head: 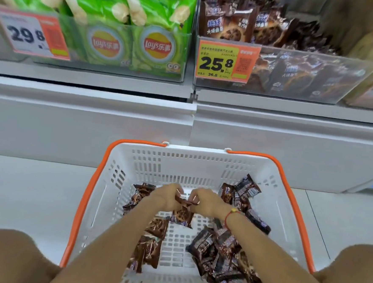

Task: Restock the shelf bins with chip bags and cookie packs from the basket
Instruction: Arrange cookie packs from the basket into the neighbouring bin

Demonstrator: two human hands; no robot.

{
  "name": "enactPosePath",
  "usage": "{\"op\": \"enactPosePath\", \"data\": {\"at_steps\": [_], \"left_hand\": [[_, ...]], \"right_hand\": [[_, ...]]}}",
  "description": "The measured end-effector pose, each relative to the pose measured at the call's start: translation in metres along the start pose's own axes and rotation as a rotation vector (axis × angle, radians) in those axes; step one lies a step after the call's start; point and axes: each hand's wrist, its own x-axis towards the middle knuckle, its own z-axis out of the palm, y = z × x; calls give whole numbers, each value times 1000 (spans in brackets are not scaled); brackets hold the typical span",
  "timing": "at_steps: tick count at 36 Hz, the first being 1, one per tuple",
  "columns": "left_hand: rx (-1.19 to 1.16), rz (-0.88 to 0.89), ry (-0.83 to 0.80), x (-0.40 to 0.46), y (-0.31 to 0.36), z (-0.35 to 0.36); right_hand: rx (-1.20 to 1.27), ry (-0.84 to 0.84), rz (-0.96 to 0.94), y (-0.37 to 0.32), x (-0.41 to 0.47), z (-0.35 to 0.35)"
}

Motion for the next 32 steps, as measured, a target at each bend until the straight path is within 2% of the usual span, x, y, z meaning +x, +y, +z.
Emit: {"op": "enactPosePath", "data": {"at_steps": [5, 9, 12, 15, 18, 21, 23, 27, 30, 32], "left_hand": [[-40, 57, 62, -9, 52, -89], [-158, 55, 141, -26, 81, -139], [-372, 47, 212, -41, 92, -154], [-463, 59, 271, -50, 100, -163], [-512, 108, 182, -66, 108, -175], [-701, 200, 40, -79, 113, -182], [-783, 284, 52, -81, 114, -184], [-764, 443, 234, -83, 123, -188], [-662, 592, 410, -85, 136, -193], [-601, 688, 453, -86, 145, -195]], "right_hand": [[104, 184, -48, -26, -18, -103], [328, 308, -89, -43, -49, -160], [559, 338, -119, -44, -69, -180], [634, 324, -121, -43, -79, -195], [679, 302, -154, -46, -91, -213], [835, 283, -203, -45, -101, -225], [924, 290, -232, -45, -104, -229], [835, 374, -251, -43, -110, -237], [695, 530, -292, -42, -114, -242], [646, 650, -346, -42, -118, -244]]}}
